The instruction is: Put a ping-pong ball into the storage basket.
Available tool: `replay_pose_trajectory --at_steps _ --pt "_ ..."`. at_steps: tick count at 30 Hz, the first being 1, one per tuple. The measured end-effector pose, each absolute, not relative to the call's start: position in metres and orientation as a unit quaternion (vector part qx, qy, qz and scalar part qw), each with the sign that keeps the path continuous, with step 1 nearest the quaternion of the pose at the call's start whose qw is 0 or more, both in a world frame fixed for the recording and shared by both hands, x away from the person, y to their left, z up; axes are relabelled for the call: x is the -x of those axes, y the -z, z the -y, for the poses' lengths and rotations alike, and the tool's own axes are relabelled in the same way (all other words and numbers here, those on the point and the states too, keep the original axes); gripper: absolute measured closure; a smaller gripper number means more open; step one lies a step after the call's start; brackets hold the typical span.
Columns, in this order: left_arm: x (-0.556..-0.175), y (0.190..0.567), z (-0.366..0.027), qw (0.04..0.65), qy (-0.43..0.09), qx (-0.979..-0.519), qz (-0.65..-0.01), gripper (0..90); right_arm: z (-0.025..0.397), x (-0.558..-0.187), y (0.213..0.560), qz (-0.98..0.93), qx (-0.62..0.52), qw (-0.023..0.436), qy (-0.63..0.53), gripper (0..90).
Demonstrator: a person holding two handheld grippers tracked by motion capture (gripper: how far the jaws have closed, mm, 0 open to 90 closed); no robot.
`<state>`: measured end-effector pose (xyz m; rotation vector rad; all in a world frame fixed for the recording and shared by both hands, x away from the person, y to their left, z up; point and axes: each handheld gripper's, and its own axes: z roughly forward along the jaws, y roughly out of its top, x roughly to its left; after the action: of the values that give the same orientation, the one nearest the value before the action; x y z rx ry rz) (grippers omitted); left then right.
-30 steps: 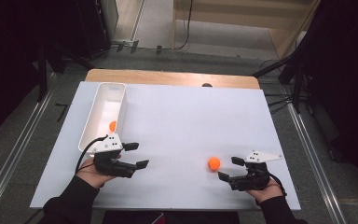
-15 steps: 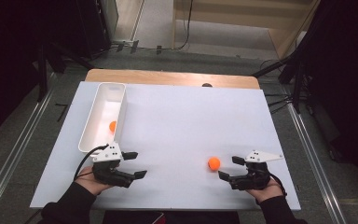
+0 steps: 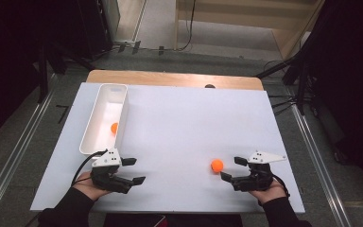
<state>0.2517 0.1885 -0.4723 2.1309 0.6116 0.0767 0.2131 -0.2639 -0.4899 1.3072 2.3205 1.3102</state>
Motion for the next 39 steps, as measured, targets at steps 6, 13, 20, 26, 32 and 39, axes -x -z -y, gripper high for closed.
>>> replay_pose_trajectory --at_steps 6,13,20,26,32,39 --pt "-0.252 0.474 -0.193 0.446 -0.031 -0.858 -0.255 25.5 0.259 -0.219 0.488 -0.779 -0.432 0.093 -0.445 12.1" --pt "-0.251 0.475 -0.197 0.443 -0.040 -0.858 -0.257 25.5 0.253 -0.226 0.486 -0.781 -0.427 0.093 -0.446 12.1" --pt "-0.252 0.474 -0.197 0.438 -0.042 -0.861 -0.255 25.6 0.248 -0.235 0.486 -0.784 -0.419 0.096 -0.447 12.0" --pt "-0.252 0.474 -0.196 0.441 -0.039 -0.860 -0.254 25.5 0.244 -0.242 0.486 -0.786 -0.415 0.096 -0.449 12.0" --pt "-0.252 0.475 -0.195 0.441 -0.038 -0.860 -0.252 25.5 0.241 -0.246 0.487 -0.783 -0.419 0.095 -0.449 12.0" --pt "-0.252 0.473 -0.194 0.440 -0.037 -0.862 -0.250 25.5 0.238 -0.248 0.491 -0.786 -0.425 0.097 -0.439 12.0"
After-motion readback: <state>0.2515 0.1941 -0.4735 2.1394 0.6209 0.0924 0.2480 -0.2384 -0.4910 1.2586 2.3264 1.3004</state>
